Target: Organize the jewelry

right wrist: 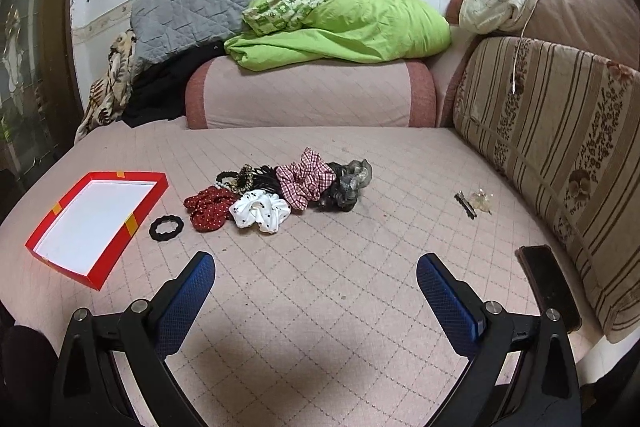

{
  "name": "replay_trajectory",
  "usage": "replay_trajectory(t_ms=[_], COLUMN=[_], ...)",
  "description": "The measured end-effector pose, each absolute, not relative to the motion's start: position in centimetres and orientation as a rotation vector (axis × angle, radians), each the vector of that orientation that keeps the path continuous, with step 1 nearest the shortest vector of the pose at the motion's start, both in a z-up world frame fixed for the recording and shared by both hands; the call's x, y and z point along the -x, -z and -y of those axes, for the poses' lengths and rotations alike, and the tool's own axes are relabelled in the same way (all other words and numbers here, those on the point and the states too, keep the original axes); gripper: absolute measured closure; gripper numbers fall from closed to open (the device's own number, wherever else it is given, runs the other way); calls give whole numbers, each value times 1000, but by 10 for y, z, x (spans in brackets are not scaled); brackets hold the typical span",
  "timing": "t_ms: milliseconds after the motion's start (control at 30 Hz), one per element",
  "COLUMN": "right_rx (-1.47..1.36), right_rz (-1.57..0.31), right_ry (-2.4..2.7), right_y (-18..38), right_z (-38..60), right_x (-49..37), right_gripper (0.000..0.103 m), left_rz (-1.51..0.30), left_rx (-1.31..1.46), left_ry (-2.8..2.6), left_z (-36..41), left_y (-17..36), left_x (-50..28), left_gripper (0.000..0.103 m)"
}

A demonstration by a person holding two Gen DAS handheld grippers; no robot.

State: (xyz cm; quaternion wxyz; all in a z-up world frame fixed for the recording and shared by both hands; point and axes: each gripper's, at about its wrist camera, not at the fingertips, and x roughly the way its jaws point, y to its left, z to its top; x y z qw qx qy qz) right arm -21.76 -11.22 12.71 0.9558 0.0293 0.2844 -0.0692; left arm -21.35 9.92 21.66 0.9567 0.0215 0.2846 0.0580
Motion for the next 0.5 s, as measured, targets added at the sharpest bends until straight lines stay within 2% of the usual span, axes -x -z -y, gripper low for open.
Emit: replay_trajectory(t_ms=[267, 500], right_rx=[-83, -56], right_rz=[-584, -589], right_ry=[137, 107], right_y=[-126, -125], right_z=[112, 104], right_x=[217, 216], right_gripper=[1, 1], left_rz=[-606, -670], left_rx=[-104, -48], left_ry=[-102, -121], left_z=[-93, -109], left_y=[-209, -202], left_x=[214, 199], left_gripper=[0, 0])
